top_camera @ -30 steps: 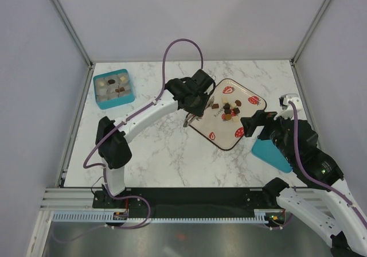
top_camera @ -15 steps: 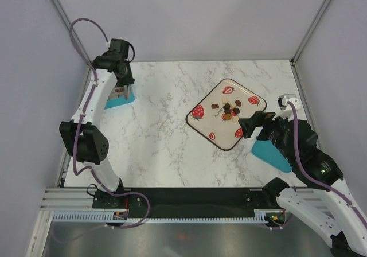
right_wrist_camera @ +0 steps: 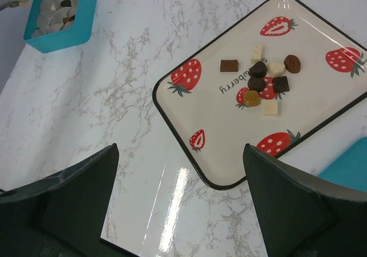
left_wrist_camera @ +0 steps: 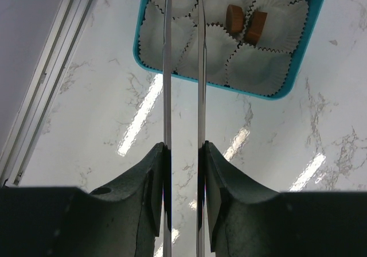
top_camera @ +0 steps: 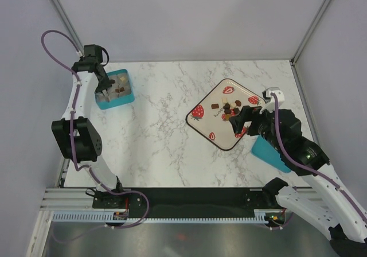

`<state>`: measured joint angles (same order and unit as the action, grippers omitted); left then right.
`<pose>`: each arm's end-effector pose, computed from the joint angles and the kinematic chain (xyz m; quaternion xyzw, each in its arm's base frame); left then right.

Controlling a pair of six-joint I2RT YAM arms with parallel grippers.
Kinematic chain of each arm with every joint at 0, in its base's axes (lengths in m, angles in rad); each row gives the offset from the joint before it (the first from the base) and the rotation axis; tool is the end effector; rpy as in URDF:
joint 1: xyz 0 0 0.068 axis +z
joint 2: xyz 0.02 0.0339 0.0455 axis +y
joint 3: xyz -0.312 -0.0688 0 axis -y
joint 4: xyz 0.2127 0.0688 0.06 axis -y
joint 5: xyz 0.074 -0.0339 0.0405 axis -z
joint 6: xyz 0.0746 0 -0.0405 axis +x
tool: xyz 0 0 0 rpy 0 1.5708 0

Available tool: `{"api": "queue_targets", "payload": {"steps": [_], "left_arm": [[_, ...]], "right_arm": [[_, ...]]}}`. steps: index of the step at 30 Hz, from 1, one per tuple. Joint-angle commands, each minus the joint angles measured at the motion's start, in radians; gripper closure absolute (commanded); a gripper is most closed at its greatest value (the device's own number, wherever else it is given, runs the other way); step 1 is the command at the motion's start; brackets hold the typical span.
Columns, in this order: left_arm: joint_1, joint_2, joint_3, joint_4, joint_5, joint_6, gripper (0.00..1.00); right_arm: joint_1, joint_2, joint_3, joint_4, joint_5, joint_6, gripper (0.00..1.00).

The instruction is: Pack the chocolate

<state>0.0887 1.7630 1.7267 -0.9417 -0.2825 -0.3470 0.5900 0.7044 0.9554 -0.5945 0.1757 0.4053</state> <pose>0.3724 0.0540 0.3512 -0.2448 0.9156 0.0963 0.3041 0.1005 0.0516 0.3768 -0.0248 0.8156 0.2108 0.5383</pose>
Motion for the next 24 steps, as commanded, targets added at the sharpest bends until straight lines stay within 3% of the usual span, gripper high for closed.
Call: {"api": "queue_targets", "payload": {"steps": [1, 15, 24], "left_arm": [[0.005, 0.059, 0.039, 0.076, -0.001, -0.030, 0.65], [0.006, 0.139, 0.048, 0.096, -0.046, -0.010, 0.65], [0.006, 0.125, 0.031, 0.098, -0.058, -0.004, 0.59]], "right_arm": [[0.002, 0.006, -0.001, 0.064, -0.012, 0.007, 0.02], [0.002, 0.029, -0.015, 0.075, 0.024, -0.014, 0.02], [0.002, 0.033, -0.009, 0.078, 0.041, -0.037, 0.02]]}}
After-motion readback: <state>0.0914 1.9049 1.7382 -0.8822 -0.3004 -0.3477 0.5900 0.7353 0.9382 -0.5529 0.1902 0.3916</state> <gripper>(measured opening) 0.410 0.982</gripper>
